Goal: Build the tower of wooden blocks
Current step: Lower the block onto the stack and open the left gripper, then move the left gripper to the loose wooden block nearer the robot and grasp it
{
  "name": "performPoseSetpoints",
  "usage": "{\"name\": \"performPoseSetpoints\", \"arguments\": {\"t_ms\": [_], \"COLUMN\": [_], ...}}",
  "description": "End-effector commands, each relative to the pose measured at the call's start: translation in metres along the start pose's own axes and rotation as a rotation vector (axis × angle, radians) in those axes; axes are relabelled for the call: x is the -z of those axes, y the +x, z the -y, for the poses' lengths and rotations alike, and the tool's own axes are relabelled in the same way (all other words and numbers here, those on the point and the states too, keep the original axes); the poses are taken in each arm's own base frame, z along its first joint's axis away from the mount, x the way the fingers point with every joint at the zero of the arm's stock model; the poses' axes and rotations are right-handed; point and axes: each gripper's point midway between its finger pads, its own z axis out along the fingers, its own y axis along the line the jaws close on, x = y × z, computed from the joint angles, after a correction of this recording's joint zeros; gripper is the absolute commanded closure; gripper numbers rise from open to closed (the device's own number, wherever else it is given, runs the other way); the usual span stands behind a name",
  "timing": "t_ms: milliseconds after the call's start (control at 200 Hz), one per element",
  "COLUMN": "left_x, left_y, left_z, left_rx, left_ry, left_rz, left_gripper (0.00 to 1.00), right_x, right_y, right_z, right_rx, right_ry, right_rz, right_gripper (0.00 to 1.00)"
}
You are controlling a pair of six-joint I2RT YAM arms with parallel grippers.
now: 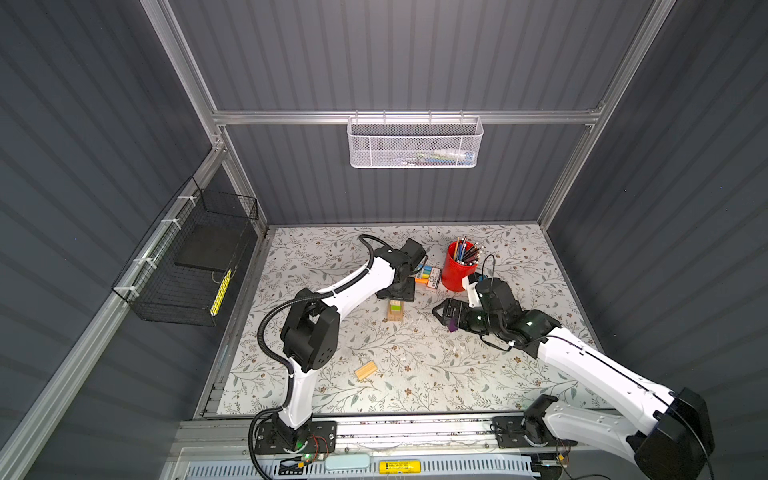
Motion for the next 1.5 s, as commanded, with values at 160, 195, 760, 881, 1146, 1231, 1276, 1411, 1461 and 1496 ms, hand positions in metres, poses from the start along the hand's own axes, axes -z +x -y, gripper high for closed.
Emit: {"name": "performPoseSetpoints", "arguments": {"t_ms": [160,195,760,881,1146,1231,1276,1411,1461,1496], "left_x": [0.073,0.078,0.090,0.076,0.035,0.023,0.017,0.005,0.002,-0.001], "left_y": [-0.008,-0.005,0.122,0.148,0.182,0.189,0.192,0.197,0.199,0.201], "left_z": [-0.014,-0.017,-0.078,-0.080,-0.068,-0.067,-0.063,-0.059,-0.059,-0.059], "left_rx": [-0.009,-0.011,0.087,0.106,0.111,0.108,0.099,0.091,0.088,0.086], "left_ry": [0.057,0.059,0.097,0.133,0.231,0.235,0.252,0.268,0.270,0.263], "left_rz": [0.160,0.168,0.127,0.086,0.010,0.000,-0.008,-0.019,-0.027,-0.036], "left_gripper": [0.19,0.18,0.14,0.14,0.15,0.16,0.16,0.15,0.15,0.15], "right_x": [0.006,0.006,-0.030,-0.043,-0.065,-0.068,-0.068,-0.065,-0.063,-0.061], "right_y": [0.002,0.003,0.059,0.081,0.108,0.109,0.108,0.104,0.102,0.100], "right_z": [0.008,0.009,0.003,-0.013,-0.030,-0.027,-0.025,-0.024,-0.024,-0.025], "right_rx": [0.051,0.058,0.168,0.201,0.134,0.128,0.128,0.131,0.134,0.136], "right_ry": [0.051,0.053,0.021,-0.025,-0.139,-0.127,-0.119,-0.111,-0.110,-0.110], "right_rz": [-0.023,-0.027,-0.135,-0.154,-0.166,-0.167,-0.162,-0.136,-0.126,-0.120], "right_gripper": [0.01,0.01,0.01,0.01,0.01,0.01,0.01,0.01,0.01,0.01]}}
